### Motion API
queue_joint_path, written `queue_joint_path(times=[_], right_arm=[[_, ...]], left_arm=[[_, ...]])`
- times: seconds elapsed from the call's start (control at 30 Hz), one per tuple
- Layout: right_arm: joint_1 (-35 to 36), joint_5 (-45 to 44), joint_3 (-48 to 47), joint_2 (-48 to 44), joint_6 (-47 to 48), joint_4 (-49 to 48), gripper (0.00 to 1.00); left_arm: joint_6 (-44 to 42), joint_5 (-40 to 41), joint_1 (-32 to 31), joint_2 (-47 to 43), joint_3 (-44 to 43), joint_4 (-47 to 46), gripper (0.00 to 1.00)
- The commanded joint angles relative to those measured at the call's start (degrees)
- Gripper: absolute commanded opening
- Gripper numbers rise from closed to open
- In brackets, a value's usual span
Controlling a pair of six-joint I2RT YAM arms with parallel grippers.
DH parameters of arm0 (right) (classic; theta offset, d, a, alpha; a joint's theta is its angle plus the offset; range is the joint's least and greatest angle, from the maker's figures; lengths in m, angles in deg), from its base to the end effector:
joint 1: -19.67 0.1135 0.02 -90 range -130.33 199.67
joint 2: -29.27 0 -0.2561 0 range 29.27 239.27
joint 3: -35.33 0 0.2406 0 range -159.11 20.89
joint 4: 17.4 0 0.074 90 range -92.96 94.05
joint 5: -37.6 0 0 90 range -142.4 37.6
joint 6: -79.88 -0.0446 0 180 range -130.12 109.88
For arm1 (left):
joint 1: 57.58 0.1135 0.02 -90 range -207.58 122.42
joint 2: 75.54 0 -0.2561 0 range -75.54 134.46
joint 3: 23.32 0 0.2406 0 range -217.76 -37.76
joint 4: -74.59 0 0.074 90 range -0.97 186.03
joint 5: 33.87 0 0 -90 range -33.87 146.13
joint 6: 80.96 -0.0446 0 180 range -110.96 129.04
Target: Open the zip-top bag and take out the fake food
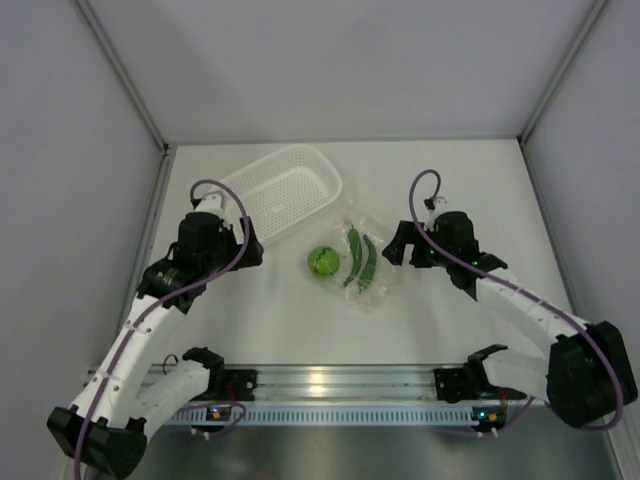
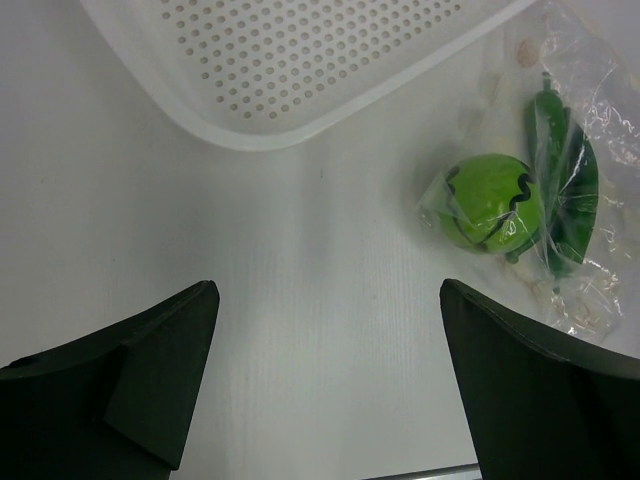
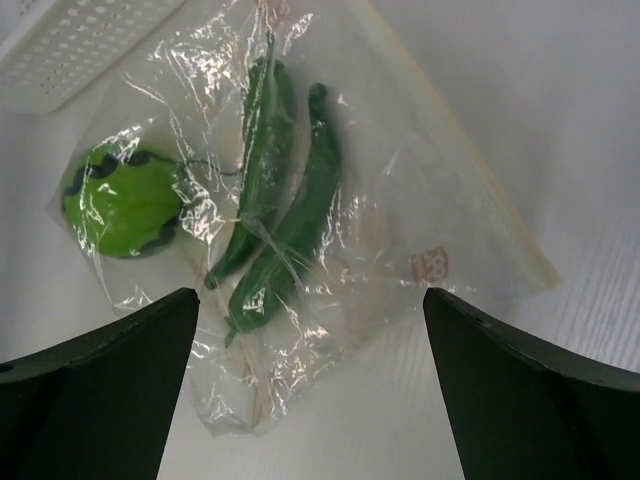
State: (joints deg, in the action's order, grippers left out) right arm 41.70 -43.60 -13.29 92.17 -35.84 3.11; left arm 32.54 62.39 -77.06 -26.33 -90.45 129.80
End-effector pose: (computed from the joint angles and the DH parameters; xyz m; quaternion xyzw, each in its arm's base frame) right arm 0.2139 0.0939 0.2148 -0.0071 0.8842 0.2492 0.3950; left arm 0.1673 -0.0540 0.3097 -0.0556 0.8933 -0.1169 0.4304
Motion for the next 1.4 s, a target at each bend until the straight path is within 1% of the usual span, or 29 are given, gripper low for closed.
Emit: queue_joint_path(times=[0.0, 0.07, 0.1, 0.13, 0.17, 0.2, 0.23, 0.27, 0.3, 0.33, 0.4, 0.47, 0.57, 0.63, 0.7, 0.77, 0.83, 0.93, 0.97, 1.03, 1.07, 1.13, 1.17, 1.2, 1.27, 1.37], right_arm=[[-2.5, 10.0, -8.5, 6.0, 4.3, -10.2, 0.96], [-5.0, 15.3, -11.8, 12.3, 7.7, -9.8, 0.95], [-5.8, 16.9, -16.7, 14.8, 8.7, -6.3, 0.91], [-7.1, 19.2, -18.8, 19.5, 10.0, -4.5, 0.89], [-7.4, 23.8, -20.8, 21.8, 12.6, -3.7, 0.86], [-7.6, 25.4, -25.7, 24.4, 13.8, 0.5, 0.83], [-7.6, 26.9, -28.2, 29.2, 15.1, 2.1, 0.8], [-7.6, 29.0, -30.4, 31.6, 17.0, 3.8, 0.77], [-7.5, 28.8, -34.8, 33.6, 18.0, 5.6, 0.75], [-7.6, 28.6, -36.6, 37.1, 18.9, 8.3, 0.74], [-7.7, 27.4, -41.6, 40.5, 21.3, 10.9, 0.74], [-8.1, 27.8, -43.9, 44.1, 23.5, 12.9, 0.72], [-9.3, 27.9, -44.3, 47.1, 23.7, 12.7, 0.71], [-10.2, 28.1, -44.5, 49.7, 23.0, 12.9, 0.68], [-10.5, 32.2, -44.0, 51.0, 23.1, 12.7, 0.65], [-10.3, 34.3, -42.7, 51.6, 22.8, 11.4, 0.65], [-10.3, 35.1, -40.8, 52.0, 22.4, 9.9, 0.61], [-10.3, 36.9, -38.5, 52.2, 21.2, 7.7, 0.51], [-10.3, 37.2, -37.9, 52.1, 21.0, 7.2, 0.41], [-10.3, 37.0, -36.5, 51.5, 20.4, 6.2, 0.31], [-10.3, 36.3, -35.6, 51.1, 20.1, 5.9, 0.23], [-10.4, 35.7, -34.9, 49.2, 19.5, 5.1, 0.2], [-10.3, 35.1, -34.7, 48.5, 19.4, 5.0, 0.1], [-10.3, 34.5, -34.4, 47.5, 19.2, 5.2, 0.06], [-10.3, 33.4, -34.0, 44.3, 18.9, 5.4, 0.02], [-9.7, 31.3, -33.8, 39.2, 19.8, 7.4, 0.0]], left_arm=[[-1.2, -2.0, 0.0, 0.2, 0.4, -2.7, 0.98], [-1.3, -2.2, -0.1, 0.0, 0.6, -2.8, 0.98], [-1.3, -2.2, 0.0, -0.1, 0.7, -2.8, 0.98], [-1.3, -2.3, -0.1, -0.2, 0.7, -3.0, 0.98], [-1.4, -2.4, -0.1, -0.1, 0.8, -3.0, 0.98], [-1.4, -2.7, -0.1, 0.0, 0.8, -3.0, 0.98], [-1.4, -2.7, -0.1, 0.0, 0.8, -3.0, 0.98], [-1.4, -2.7, -0.1, 0.2, 0.8, -3.1, 0.98], [-1.4, -2.8, -0.1, 0.3, 0.7, -3.1, 0.98], [-1.5, -3.2, -0.1, 0.4, 0.7, -3.0, 0.98], [-1.6, -3.7, -0.1, 0.4, 0.8, -3.1, 0.98], [-1.7, -3.9, -0.1, 0.3, 0.9, -3.1, 0.98], [-1.9, -4.3, 0.0, 0.2, 0.9, -3.3, 0.98], [-2.0, -4.9, -0.1, 0.4, 0.9, -3.4, 0.98], [-2.0, -5.2, -0.1, 0.6, 0.8, -3.5, 0.98], [-2.1, -5.5, 0.0, 0.7, 0.8, -3.5, 0.98], [-2.1, -5.6, -0.1, 0.5, 0.8, -3.5, 0.98], [-2.1, -5.6, -0.1, 0.2, 0.9, -3.6, 0.98], [-2.1, -5.6, -0.1, 0.2, 0.9, -3.6, 0.98], [-2.1, -5.6, -0.1, 0.0, 0.9, -3.6, 0.98], [-2.1, -5.6, 0.0, 0.0, 0.9, -3.6, 0.98], [-2.1, -5.4, -0.1, 0.2, 0.8, -3.6, 0.98], [-2.2, -5.3, -0.1, 0.3, 0.7, -3.7, 0.98], [-2.2, -5.5, -0.1, 0.4, 0.6, -3.6, 0.98], [-2.1, -5.6, -0.1, 0.7, 0.1, -3.5, 0.98], [-1.8, -6.0, 0.0, 0.7, -0.6, -3.6, 0.98]])
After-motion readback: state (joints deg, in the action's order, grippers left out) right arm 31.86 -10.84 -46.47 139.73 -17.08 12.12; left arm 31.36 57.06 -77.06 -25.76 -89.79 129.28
